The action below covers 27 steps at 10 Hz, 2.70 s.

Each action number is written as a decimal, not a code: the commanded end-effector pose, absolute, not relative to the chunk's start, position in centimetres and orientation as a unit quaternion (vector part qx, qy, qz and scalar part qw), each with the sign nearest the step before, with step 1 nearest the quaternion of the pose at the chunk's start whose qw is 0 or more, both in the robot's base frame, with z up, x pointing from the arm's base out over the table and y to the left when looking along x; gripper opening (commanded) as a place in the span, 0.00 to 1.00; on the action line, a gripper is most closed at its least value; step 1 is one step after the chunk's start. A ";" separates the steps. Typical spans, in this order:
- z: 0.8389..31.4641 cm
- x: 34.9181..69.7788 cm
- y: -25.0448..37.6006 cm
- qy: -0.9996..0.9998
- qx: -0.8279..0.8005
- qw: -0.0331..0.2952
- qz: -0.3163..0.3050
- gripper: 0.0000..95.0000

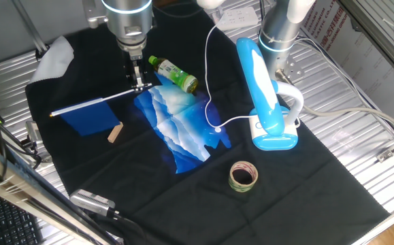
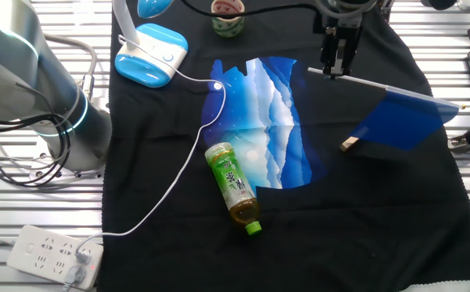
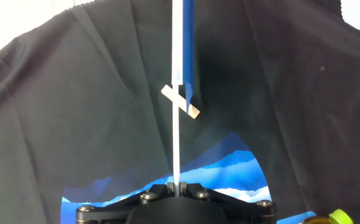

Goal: Wave the flag

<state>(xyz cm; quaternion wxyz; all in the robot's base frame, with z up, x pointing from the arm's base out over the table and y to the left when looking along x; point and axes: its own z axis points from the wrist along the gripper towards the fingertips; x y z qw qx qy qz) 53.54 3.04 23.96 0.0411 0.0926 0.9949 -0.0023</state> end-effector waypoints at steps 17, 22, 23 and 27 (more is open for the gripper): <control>26.0 50.4 1.4 0.996 0.087 0.027 0.009 0.00; 25.9 50.4 1.4 0.996 0.083 0.028 0.009 0.00; 25.9 50.4 1.4 0.996 0.083 0.028 0.010 0.00; 25.9 50.4 1.4 0.996 0.084 0.029 0.010 0.00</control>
